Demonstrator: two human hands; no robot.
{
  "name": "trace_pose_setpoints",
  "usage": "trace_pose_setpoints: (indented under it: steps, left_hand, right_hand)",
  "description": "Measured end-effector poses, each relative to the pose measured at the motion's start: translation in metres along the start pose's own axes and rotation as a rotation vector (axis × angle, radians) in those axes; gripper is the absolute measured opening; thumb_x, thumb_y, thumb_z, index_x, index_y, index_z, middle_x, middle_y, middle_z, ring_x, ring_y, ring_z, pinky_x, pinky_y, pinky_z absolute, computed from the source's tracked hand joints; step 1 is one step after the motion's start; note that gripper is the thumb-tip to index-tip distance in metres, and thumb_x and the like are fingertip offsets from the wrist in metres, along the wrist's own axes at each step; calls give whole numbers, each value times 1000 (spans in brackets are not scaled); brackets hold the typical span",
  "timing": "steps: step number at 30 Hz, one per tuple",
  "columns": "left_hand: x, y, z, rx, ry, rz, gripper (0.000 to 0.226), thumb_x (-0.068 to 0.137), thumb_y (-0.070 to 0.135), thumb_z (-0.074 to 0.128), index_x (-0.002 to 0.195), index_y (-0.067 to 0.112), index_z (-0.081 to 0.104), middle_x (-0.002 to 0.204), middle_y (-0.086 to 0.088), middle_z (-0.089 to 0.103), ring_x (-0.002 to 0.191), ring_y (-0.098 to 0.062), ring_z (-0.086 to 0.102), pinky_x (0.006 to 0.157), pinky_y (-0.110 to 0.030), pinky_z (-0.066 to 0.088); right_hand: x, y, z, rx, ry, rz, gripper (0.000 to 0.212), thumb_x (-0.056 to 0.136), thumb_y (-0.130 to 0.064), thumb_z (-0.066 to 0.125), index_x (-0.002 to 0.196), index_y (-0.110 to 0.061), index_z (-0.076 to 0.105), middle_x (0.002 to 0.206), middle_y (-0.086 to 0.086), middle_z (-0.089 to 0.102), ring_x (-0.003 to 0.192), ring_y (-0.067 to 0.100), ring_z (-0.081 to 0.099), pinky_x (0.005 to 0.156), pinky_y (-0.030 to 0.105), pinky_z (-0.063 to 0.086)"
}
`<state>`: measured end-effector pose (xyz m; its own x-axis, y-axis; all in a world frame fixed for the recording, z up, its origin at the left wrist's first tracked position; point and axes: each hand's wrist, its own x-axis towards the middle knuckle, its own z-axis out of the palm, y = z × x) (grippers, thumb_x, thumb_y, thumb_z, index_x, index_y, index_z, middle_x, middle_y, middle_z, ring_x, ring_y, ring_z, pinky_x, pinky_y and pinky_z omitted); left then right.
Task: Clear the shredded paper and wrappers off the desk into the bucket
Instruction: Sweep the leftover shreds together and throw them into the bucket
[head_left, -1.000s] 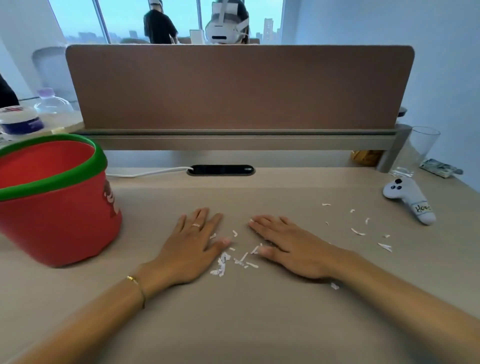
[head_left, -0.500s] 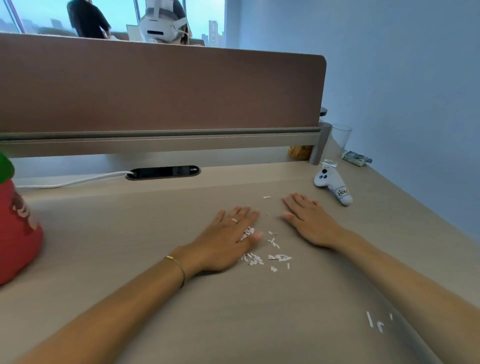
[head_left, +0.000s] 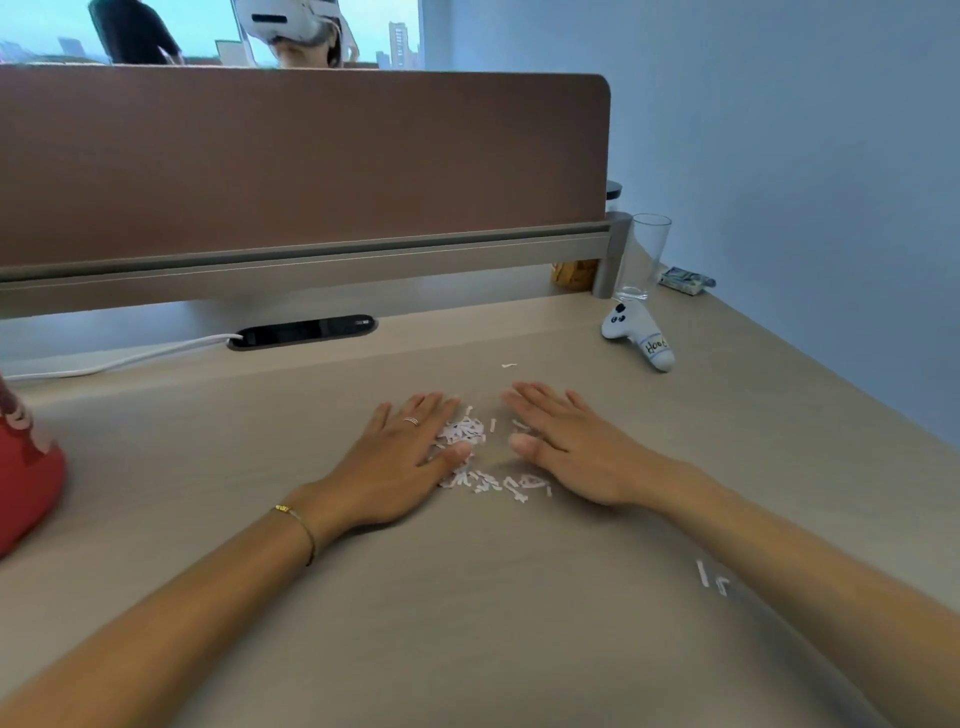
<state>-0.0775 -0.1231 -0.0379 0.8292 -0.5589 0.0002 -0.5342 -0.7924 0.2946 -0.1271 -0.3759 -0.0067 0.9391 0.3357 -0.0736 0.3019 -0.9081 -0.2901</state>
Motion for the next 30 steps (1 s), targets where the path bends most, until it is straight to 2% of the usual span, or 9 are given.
trace_pose_setpoints:
  steps: [3, 7, 10, 12, 15, 18, 22, 26, 30]
  left_hand:
    - [6, 15, 7, -11, -7, 67, 93, 82, 84, 0, 161, 36, 6, 170, 7, 5, 156, -9, -1, 126, -40, -3]
    - [12, 26, 15, -35, -5, 118, 105, 73, 90, -9, 160, 36, 14, 169, 8, 9, 156, -9, 2, 126, -39, -1]
    - [12, 29, 13, -117, 12, 121, 102, 76, 90, -2, 158, 35, 23, 168, 7, 19, 154, -8, 12, 126, -38, 4]
    - [8, 30, 7, -220, 38, 126, 98, 80, 89, 6, 157, 33, 28, 164, 9, 29, 151, -9, 23, 125, -35, 13]
    - [-7, 36, 0, -314, 75, 116, 76, 95, 71, 20, 157, 29, 32, 161, 12, 33, 148, -8, 30, 116, -20, 18]
    - [-26, 40, -2, -381, 77, 100, 65, 97, 59, 25, 156, 32, 34, 159, 19, 33, 146, 0, 30, 113, -14, 16]
    - [-41, 30, -9, -547, 93, 54, 64, 99, 69, 24, 154, 39, 35, 157, 24, 35, 144, 5, 31, 120, -23, 20]
    - [-48, 11, -21, -528, 185, -9, 60, 100, 59, 27, 154, 36, 38, 157, 20, 37, 143, 2, 33, 119, -23, 22]
    - [-55, -2, -14, -671, 284, -97, 51, 104, 54, 31, 146, 33, 50, 149, 15, 50, 139, 0, 42, 120, -29, 28]
  right_hand:
    - [-47, 24, -8, -32, 33, 96, 65, 105, -55, 22, 162, -34, -1, 171, -8, -6, 155, 6, -11, 125, 34, -10]
    - [-115, 48, -3, -53, 37, 230, 69, 99, -63, 15, 161, -39, -4, 171, -7, -9, 155, 6, -15, 125, 36, -11]
    - [-150, 48, 10, -72, 7, 299, 69, 99, -64, 15, 160, -42, -6, 171, -5, -11, 155, 8, -17, 125, 39, -12]
    - [-158, 44, 20, -116, -15, 322, 68, 101, -63, 17, 160, -41, -8, 171, -3, -13, 155, 12, -18, 126, 41, -11]
    - [-144, 38, 25, -144, -2, 327, 69, 100, -65, 16, 160, -42, -9, 170, -2, -15, 155, 15, -19, 126, 44, -10]
    - [-109, 29, 26, -141, 17, 307, 69, 99, -65, 15, 160, -41, -9, 171, 0, -14, 156, 17, -17, 126, 45, -9]
    - [-50, 9, 28, -127, 38, 243, 69, 101, -63, 18, 161, -38, -5, 171, 3, -9, 157, 19, -12, 126, 47, -6]
    - [6, -15, 32, -96, 56, 140, 70, 100, -65, 18, 161, -38, -4, 172, 5, -6, 158, 21, -8, 126, 47, -4]
    - [37, -42, 40, -43, 71, 43, 70, 101, -65, 20, 162, -38, -1, 172, 3, -4, 158, 19, -5, 127, 43, -3]
